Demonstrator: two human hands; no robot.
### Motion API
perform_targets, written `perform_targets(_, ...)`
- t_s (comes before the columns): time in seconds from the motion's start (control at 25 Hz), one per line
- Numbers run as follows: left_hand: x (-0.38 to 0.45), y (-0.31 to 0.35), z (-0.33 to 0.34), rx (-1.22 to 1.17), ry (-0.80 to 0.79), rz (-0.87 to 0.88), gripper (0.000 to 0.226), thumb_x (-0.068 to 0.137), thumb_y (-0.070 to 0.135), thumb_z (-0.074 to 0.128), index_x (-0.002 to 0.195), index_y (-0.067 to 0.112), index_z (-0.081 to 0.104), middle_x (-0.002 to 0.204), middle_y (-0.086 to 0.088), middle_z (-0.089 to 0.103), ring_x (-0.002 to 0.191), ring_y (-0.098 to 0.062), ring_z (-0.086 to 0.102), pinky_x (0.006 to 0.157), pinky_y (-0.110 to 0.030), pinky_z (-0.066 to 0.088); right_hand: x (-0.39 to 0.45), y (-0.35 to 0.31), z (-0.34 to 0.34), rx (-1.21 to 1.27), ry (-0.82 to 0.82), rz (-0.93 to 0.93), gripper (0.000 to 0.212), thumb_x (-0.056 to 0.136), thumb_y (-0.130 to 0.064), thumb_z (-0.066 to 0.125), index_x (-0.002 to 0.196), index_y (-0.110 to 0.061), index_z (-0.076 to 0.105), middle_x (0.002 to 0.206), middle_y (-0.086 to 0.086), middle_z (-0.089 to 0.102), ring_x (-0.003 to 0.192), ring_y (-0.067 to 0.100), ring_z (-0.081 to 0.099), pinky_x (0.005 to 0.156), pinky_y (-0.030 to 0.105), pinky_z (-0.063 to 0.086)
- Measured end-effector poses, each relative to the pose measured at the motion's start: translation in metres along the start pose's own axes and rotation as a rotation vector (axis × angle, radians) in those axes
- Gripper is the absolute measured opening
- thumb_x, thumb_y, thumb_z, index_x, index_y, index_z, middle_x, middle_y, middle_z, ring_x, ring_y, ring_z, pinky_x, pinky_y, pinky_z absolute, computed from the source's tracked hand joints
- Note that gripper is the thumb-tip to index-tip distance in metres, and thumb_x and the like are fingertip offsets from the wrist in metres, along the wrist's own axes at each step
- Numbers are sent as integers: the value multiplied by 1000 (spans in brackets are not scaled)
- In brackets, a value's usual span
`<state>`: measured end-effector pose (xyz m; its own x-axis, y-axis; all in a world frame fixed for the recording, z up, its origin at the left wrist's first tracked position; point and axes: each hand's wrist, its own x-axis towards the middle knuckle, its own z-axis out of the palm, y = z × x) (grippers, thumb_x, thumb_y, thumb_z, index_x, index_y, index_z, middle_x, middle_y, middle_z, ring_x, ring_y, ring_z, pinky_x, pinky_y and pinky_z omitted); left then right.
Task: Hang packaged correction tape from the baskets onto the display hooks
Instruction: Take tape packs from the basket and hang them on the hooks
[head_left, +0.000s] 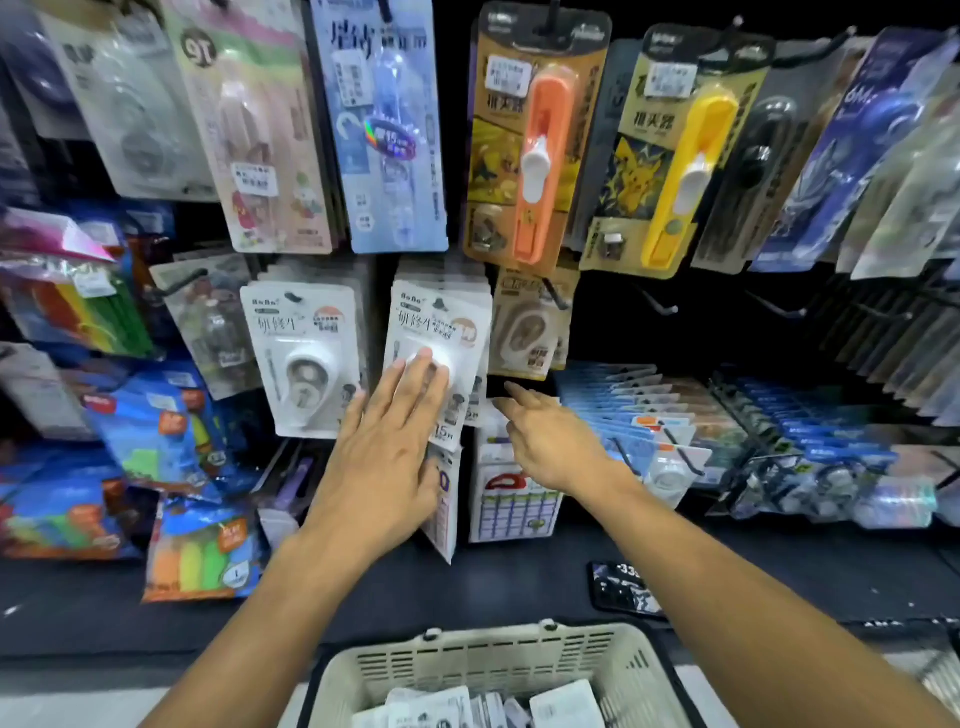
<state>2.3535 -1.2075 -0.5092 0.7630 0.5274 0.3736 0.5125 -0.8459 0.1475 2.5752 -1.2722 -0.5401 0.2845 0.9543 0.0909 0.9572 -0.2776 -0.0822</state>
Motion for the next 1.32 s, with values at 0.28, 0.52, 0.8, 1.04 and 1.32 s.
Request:
perform_targets(0.28,-107,14,118,-195,-525,-256,44,92,24,58,136,24,54,133,-4,62,122,-29,56,98,-40,48,-171,-72,187,368,-95,316,34,90,-12,56,123,-12,65,128,11,67,124,36,57,102,41,45)
perform_targets(0.52,-247,0,221,-249,-975,-639,48,90,26,58,137,24,53,137,-3,62,118,-24,62,93,-32,51,-220,-107,285,855,-576,750,24,89,-22,72,110,-11,67,111,7,70,104,27,66,88,34,54)
perform_targets(0.8,-247,-7,245,-602,-840,-1009,100,75,37,86,156,21,31,143,-9,58,124,-31,60,96,-34,52,-202,-147,302,1570,-618,915,36,82,0,48,91,-17,79,95,2,79,79,13,71,63,22,54)
perform_targets(1.04,-257,-10,249,-545,-566,-975,35,99,31,63,131,18,65,82,-1,73,59,-11,66,39,-17,43,-177,-123,309,869,-462,839,35,89,-12,68,120,-22,55,129,0,50,113,23,57,95,41,52)
perform_targets(1.32,-244,-11,243,-624,-405,-952,24,96,25,67,120,23,70,91,-4,75,77,-27,70,68,-38,60,-162,-86,274,1498,-511,1048,16,82,0,65,88,-12,75,77,1,69,60,10,61,57,25,52)
